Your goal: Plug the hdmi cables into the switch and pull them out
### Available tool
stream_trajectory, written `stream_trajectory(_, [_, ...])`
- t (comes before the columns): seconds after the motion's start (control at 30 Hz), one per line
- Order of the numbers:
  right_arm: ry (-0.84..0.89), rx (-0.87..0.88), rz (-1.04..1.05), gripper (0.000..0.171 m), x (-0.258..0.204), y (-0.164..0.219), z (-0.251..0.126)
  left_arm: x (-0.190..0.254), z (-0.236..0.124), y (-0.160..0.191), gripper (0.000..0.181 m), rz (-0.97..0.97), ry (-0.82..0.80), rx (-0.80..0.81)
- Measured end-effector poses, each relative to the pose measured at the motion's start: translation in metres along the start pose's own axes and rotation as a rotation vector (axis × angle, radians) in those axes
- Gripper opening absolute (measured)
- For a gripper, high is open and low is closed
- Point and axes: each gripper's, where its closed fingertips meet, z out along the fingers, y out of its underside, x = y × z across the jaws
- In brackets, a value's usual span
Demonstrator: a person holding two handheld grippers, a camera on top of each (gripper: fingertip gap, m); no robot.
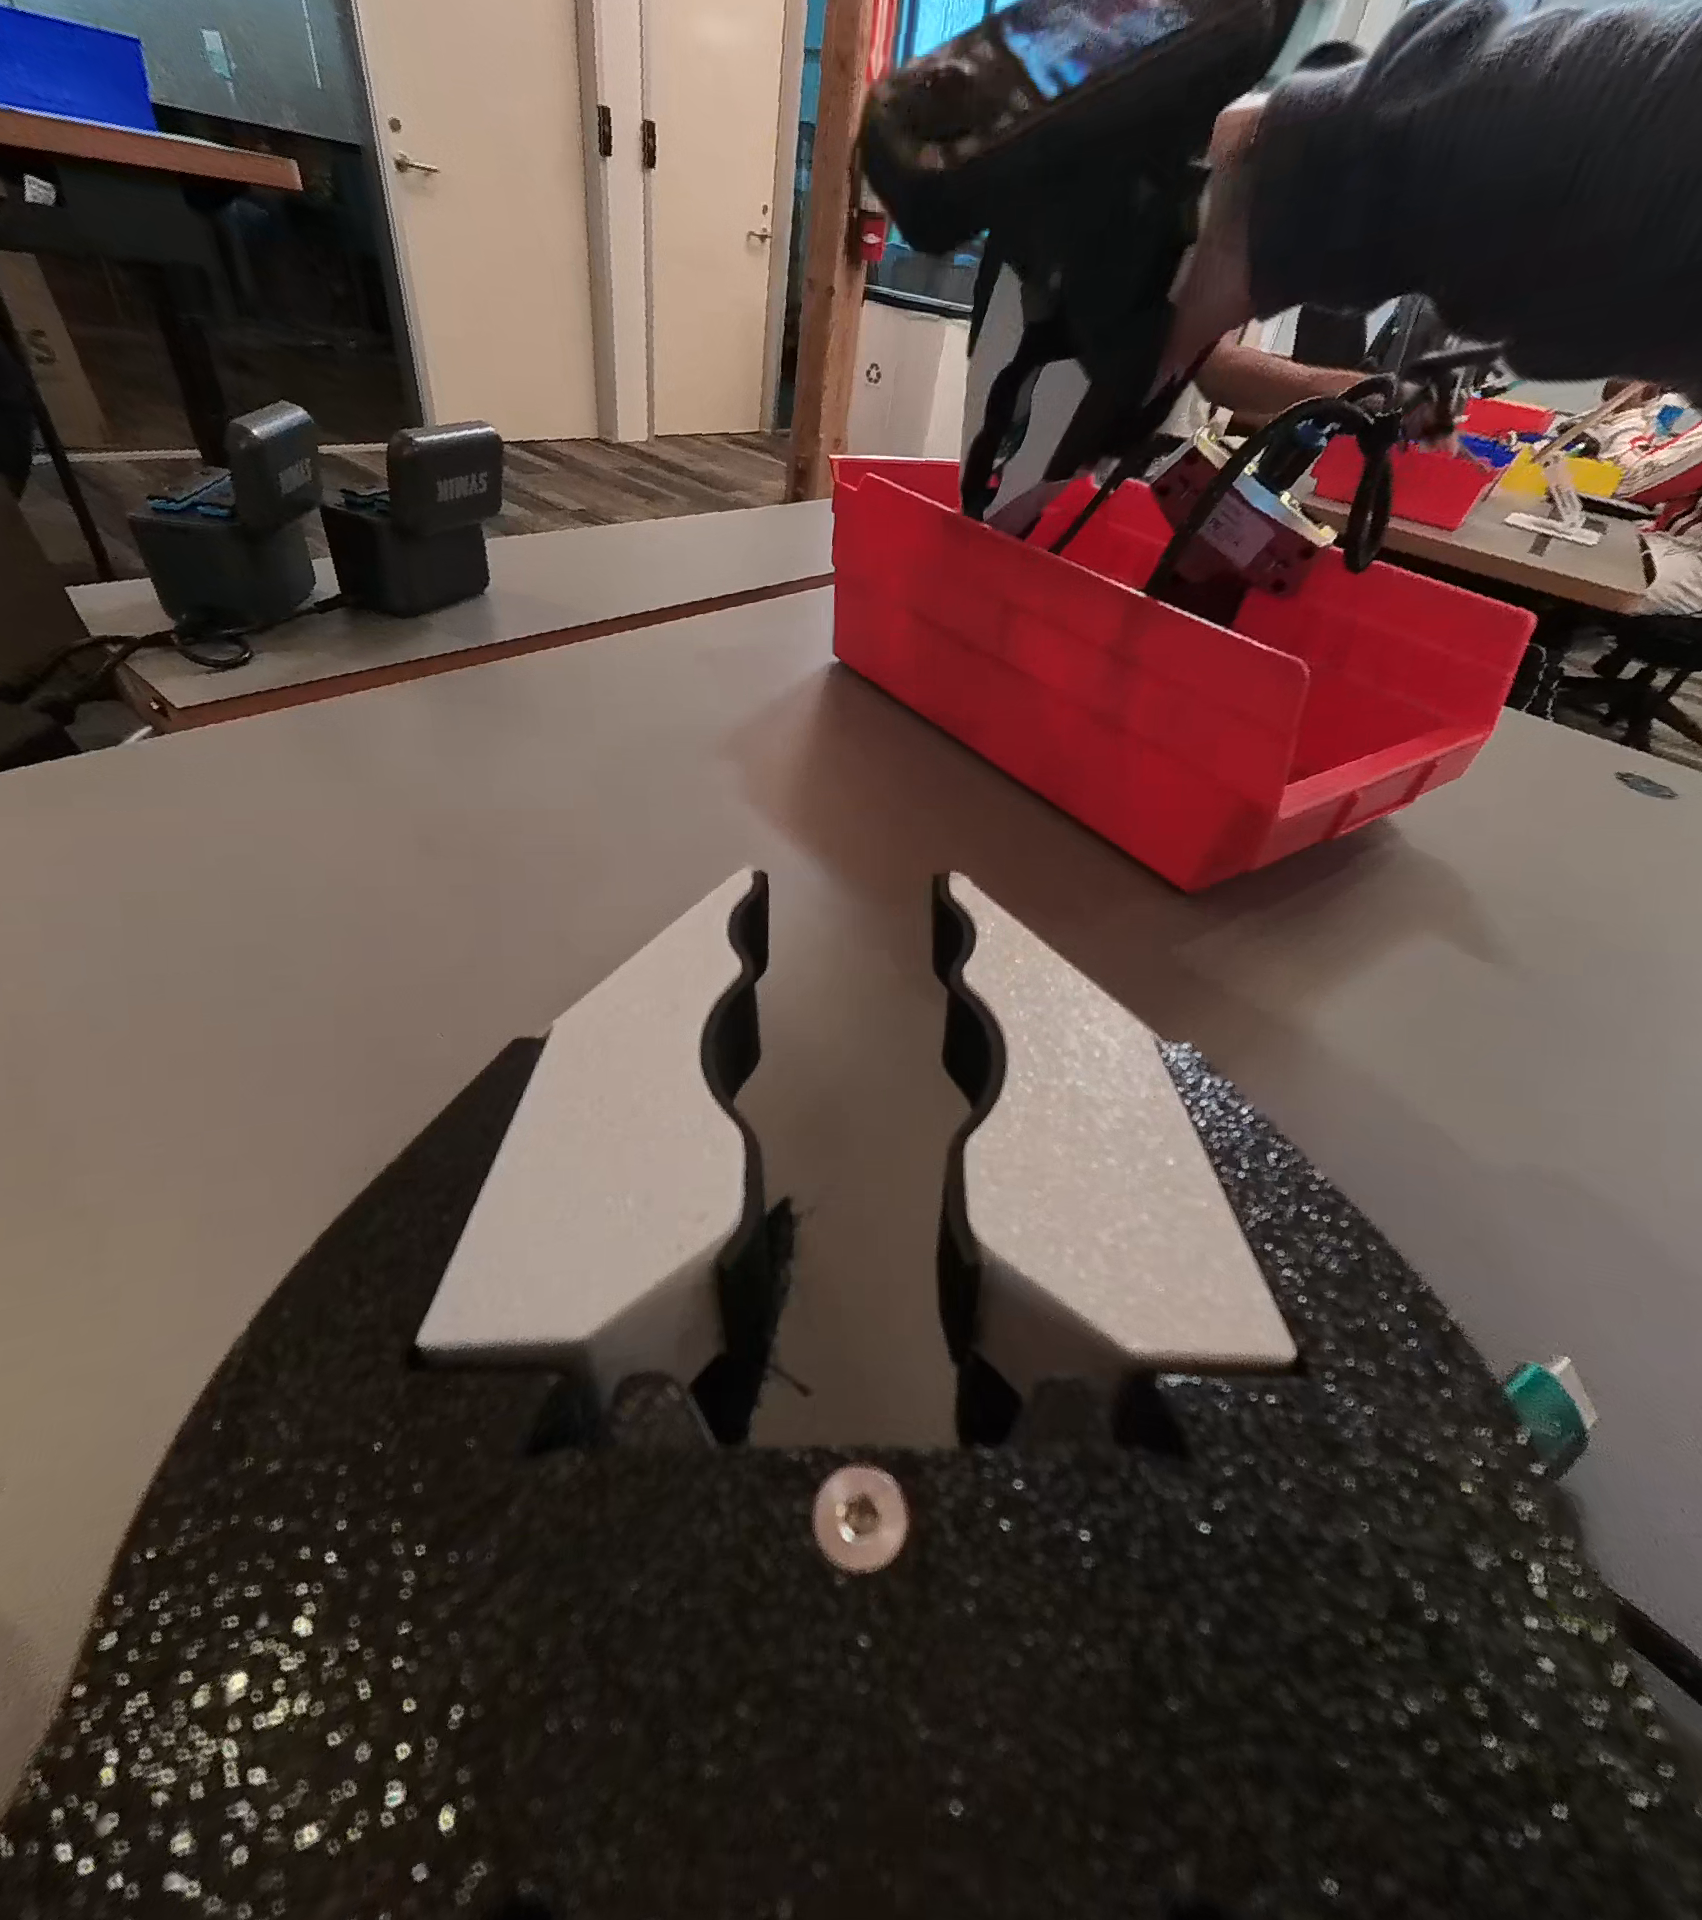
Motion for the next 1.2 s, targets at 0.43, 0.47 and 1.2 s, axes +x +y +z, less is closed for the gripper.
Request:
stream_trajectory(0.43, [0.737, 1.118, 0.493, 0.063, -0.044, -0.023, -0.255, -0.010, -0.003, -0.001, 0.031, 0.020, -0.039, 0.001])
stream_trajectory(0.47, [0.727, 1.207, 0.500, 0.062, -0.073, -0.026, -0.259, -0.010, -0.003, -0.001, 0.031, 0.022, -0.039, 0.001])
stream_trajectory(1.2, [0.835, 1.343, 0.501, 0.031, -0.185, -0.019, -0.150, -0.032, -0.009, 0.038, 0.047, 0.280, -0.312, -0.181])
